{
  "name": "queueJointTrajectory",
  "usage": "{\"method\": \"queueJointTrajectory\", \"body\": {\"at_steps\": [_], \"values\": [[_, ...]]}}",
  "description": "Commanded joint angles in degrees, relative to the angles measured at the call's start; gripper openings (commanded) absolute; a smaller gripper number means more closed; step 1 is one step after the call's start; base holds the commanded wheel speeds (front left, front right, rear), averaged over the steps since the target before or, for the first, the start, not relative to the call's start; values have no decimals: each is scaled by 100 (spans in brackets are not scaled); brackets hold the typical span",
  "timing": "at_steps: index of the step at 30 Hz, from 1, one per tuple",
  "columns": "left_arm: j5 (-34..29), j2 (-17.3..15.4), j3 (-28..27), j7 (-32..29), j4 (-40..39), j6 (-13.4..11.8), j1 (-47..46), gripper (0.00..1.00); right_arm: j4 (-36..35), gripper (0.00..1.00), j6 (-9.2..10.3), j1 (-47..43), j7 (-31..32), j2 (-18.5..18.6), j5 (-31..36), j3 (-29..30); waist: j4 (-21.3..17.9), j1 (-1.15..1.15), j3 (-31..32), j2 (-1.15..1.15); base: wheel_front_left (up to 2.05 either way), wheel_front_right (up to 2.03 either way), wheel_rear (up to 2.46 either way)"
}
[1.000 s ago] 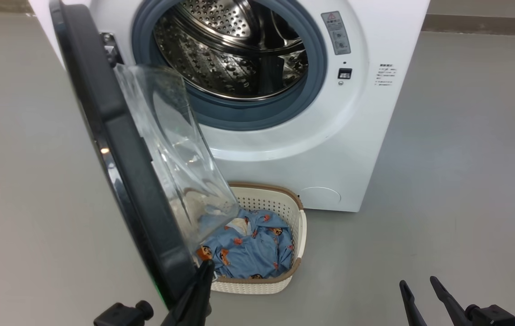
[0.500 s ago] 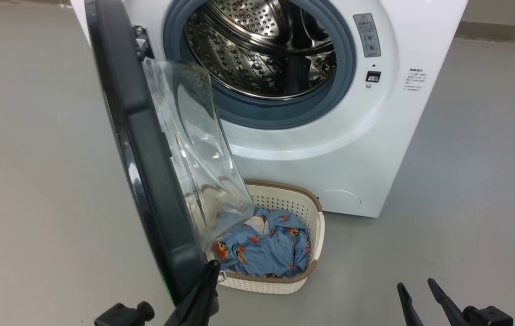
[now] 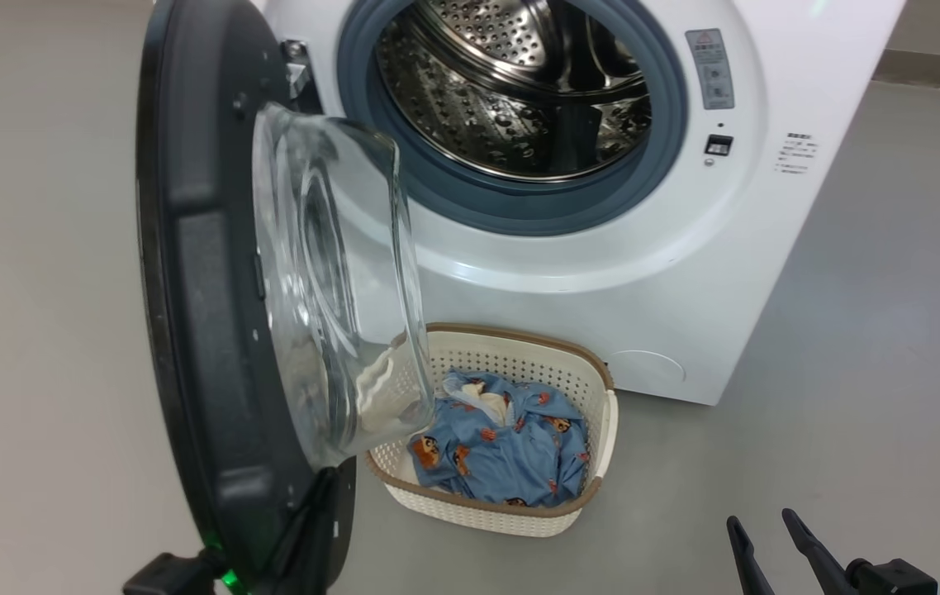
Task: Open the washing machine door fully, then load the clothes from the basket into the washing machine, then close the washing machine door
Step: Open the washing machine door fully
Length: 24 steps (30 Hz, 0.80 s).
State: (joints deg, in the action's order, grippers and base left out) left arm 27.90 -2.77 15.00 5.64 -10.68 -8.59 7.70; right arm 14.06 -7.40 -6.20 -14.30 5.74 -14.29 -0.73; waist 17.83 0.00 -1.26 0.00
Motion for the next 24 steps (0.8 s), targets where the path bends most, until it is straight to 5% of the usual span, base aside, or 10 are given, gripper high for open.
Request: {"method": "queueJointTrajectory", "body": {"at_steps": [1,12,24], "values": [[72,-79,-365,91,-88,-119,-281,0,-111,100,-9,38,-70,43,-60,-124,109,0,-14,0,0,0,0],[350,-286,-1132,416,266,-248,-334,0,-76,100,-9,43,-70,41,-88,-201,441,0,-27,0,0,0,0],[630,-545,-1990,796,1433,-213,-908,0,-25,100,-9,35,-70,79,-125,-323,372,0,40,0,0,0,0]]}}
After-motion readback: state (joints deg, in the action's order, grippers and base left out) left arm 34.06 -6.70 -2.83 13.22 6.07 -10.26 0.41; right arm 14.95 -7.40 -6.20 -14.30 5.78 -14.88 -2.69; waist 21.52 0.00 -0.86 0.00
